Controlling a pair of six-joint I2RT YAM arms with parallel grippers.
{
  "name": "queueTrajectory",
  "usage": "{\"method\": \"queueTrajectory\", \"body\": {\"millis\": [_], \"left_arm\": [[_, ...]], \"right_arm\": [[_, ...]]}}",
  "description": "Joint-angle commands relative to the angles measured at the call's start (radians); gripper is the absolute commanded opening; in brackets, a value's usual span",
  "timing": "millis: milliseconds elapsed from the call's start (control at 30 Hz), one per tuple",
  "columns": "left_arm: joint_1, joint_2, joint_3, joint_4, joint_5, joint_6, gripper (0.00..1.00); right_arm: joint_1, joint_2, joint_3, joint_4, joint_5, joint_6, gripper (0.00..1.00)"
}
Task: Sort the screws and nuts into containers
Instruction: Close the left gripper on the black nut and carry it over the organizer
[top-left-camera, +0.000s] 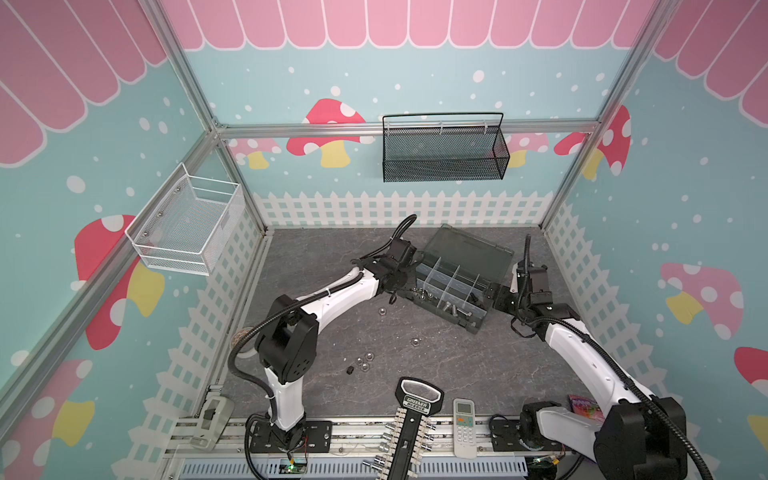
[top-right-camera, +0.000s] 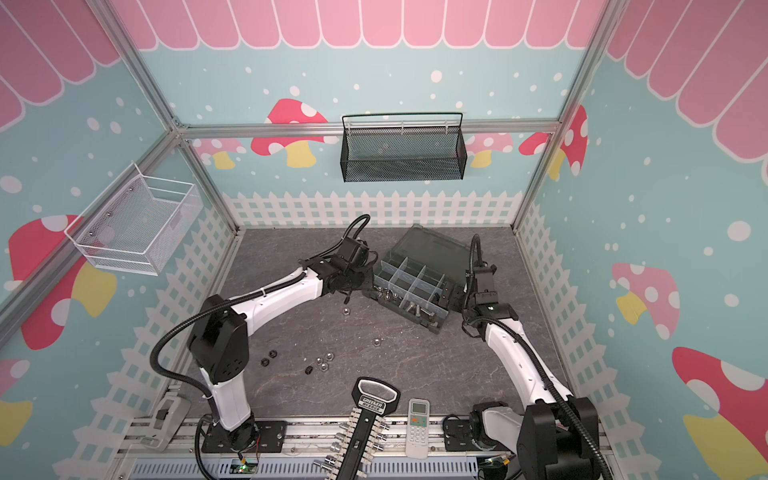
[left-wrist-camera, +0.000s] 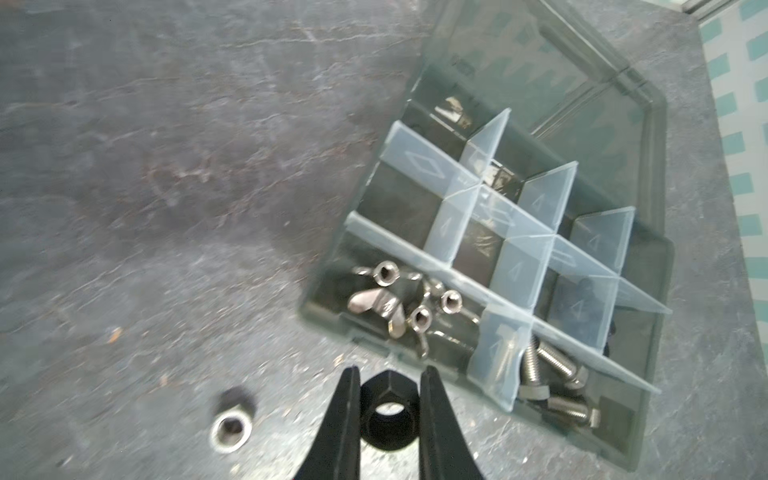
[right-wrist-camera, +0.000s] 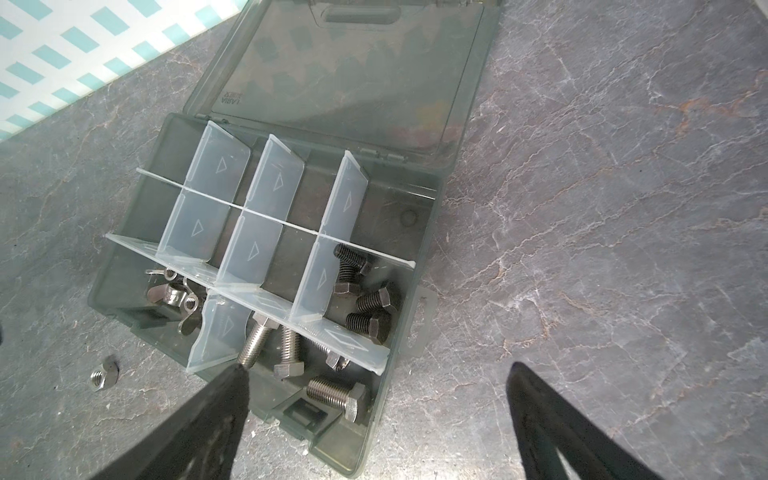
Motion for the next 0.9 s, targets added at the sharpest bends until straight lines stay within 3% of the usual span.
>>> {"method": "queueTrajectory", "body": {"millis": [0, 300, 600, 700, 800, 867], "left_arm": [[-0.030, 0.091, 0.107, 0.029, 0.018, 0.001, 0.13], [-0.059, 0.301, 0.358, 0.027, 0.088, 0.022, 0.14], [-0.064, 0.378, 0.423, 0.010, 0.144, 0.007, 0.17], [-0.068, 0.378, 0.416, 0.007, 0.152, 0.006, 0.23], [-0.070, 0.368, 0.405, 0.007, 0.146, 0.009, 0.37], [-0.071, 0.357, 0.398, 0.007, 0.140, 0.012, 0.42]], "right_arm": [[-0.005, -0.034, -0.019, 0.015, 0.013, 0.012, 0.98], [-0.005, -0.077, -0.040, 0.031, 0.032, 0.023, 0.98], [-0.005, -0.074, -0.048, 0.035, 0.024, 0.023, 0.98], [-0.005, -0.073, -0.045, 0.037, 0.022, 0.022, 0.98], [-0.005, -0.073, -0.044, 0.040, 0.020, 0.023, 0.98], [-0.005, -0.071, -0.043, 0.044, 0.020, 0.023, 0.98]]}}
